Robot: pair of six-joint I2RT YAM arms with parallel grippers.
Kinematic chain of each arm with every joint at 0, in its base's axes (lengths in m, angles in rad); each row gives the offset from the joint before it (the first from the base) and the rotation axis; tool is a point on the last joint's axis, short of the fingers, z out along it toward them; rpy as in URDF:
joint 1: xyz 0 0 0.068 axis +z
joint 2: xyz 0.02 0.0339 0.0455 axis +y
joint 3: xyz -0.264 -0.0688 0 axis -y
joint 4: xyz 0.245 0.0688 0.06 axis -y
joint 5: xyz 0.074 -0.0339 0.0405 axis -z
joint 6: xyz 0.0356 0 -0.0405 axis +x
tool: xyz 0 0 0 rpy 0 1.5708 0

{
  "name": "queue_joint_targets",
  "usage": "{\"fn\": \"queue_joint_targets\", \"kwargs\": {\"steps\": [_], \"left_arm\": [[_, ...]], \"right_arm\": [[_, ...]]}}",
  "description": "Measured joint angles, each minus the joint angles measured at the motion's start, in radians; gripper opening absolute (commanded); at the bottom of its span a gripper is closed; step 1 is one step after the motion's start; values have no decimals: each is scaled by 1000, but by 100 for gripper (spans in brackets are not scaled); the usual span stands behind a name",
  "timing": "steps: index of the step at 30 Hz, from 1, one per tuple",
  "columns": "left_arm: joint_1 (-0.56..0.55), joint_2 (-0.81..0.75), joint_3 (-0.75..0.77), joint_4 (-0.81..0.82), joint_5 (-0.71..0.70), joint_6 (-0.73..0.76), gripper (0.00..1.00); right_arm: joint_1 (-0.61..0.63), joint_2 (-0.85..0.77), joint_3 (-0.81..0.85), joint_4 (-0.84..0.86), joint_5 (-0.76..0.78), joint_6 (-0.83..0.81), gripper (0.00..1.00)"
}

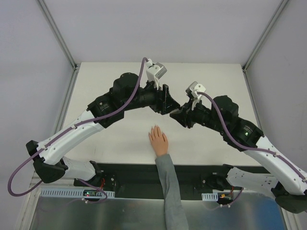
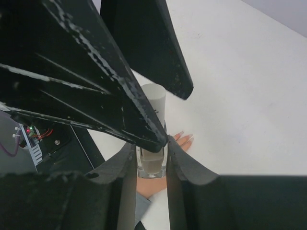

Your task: Paint the nails

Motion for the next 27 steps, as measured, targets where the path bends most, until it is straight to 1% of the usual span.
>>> {"fn": "queue_joint_targets", "kwargs": {"steps": [1,4,7,8,10,13,15,17,18,19,21,23,24,25,26,27], "left_arm": [[-2,3,0,0,0,-2,41],[-4,8,0,-2,10,-2,38],[-4,8,0,-3,33,-3,24],[-4,8,0,-3,37,-4,13],[-3,8,0,-2,56,-3,0],[-1,7,0,2,104,24,0],[17,7,-2,10,190,58,0],[42,3,-9,36,363,100,0],[50,0,-12,49,443,111,0],[55,-5,-18,77,560,131,0],[49,-24,-31,120,697,151,0],[39,-60,-51,157,768,170,0],[34,-76,-59,163,773,176,2],[34,-87,-64,168,771,177,30],[34,-91,-66,170,759,175,47],[34,-92,-66,170,740,172,61]], "right_arm": [[1,-2,0,2,3,0,0],[2,-8,0,5,19,0,0],[2,-13,0,14,29,0,1],[2,-14,0,17,34,1,0],[2,-17,0,16,39,1,0],[5,-20,-1,15,31,-1,1],[4,-33,-3,8,1,-6,1],[-7,-57,-3,-3,-95,-7,1],[-22,-73,-3,-7,-176,-6,0],[-39,-89,-3,-8,-282,0,0],[-60,-113,-9,16,-472,36,0],[-62,-124,-14,62,-618,76,0],[-63,-121,-15,79,-648,87,1],[-63,-117,-18,101,-668,95,0],[-64,-113,-21,117,-677,100,0],[-69,-110,-23,121,-686,102,0]]}}
